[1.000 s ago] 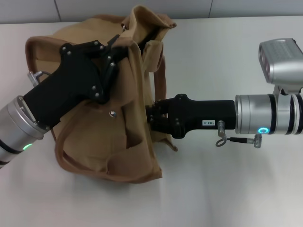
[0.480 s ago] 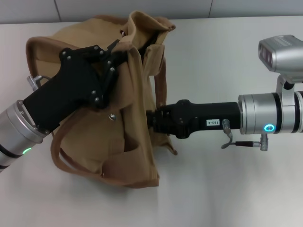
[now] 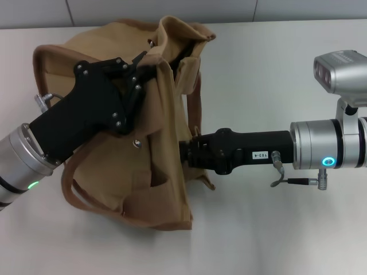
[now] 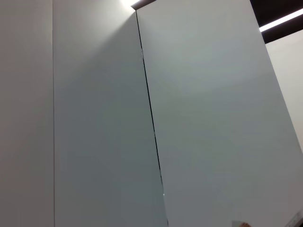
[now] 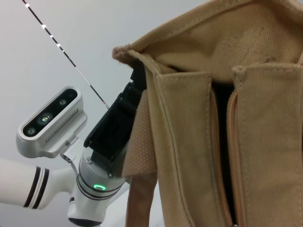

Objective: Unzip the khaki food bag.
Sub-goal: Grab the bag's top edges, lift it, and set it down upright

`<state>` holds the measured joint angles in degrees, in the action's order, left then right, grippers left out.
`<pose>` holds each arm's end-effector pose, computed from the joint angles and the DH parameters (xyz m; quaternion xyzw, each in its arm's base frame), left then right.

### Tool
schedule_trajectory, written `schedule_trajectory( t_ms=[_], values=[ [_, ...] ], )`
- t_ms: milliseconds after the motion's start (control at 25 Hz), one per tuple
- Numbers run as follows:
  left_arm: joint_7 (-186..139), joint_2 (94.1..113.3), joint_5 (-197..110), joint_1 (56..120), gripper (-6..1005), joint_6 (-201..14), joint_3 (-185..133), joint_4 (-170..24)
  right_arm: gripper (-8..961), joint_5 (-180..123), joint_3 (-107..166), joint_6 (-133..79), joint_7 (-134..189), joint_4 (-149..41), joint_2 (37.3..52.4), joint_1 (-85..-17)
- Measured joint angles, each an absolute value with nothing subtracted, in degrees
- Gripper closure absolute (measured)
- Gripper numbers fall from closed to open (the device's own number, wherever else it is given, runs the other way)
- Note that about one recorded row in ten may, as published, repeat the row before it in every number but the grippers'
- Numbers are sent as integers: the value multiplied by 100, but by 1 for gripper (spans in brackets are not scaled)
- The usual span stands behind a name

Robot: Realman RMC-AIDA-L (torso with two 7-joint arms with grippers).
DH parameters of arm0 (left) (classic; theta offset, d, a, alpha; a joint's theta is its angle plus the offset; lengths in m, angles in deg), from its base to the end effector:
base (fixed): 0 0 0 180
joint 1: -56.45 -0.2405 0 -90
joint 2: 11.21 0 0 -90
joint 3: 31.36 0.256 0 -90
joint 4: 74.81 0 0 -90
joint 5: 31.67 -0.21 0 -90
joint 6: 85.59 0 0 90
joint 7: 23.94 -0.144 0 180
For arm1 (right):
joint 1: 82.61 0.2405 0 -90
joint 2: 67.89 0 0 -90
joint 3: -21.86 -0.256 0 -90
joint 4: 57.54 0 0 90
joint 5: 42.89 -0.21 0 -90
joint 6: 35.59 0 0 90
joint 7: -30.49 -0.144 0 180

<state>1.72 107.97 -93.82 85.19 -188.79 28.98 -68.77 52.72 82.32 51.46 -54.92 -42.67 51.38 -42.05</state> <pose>-0.2327 0.2806 -0.0247 -0.8167 0.0073 -0.5016 0.2853 0.2030 0.3150 -0.0796 0.9048 -0.3069 -0.2895 0.0576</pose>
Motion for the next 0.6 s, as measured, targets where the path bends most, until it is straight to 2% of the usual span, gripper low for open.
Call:
schedule_trajectory(
  t_ms=[320, 520, 600],
  values=[
    [172, 10797, -9381, 8519, 859, -18895, 2949, -6874, 758, 5275, 8233, 5152, -5496, -4276, 5154, -4236],
    [172, 10796, -9381, 8519, 856, -18902, 2956, -6874, 891, 5272, 8233, 5152, -5502, -4278, 5162, -4257],
    [172, 10797, -9381, 8519, 855, -18903, 2956, -6874, 895, 5257, 8233, 5142, -5503, -4278, 5164, -4277]
  ],
)
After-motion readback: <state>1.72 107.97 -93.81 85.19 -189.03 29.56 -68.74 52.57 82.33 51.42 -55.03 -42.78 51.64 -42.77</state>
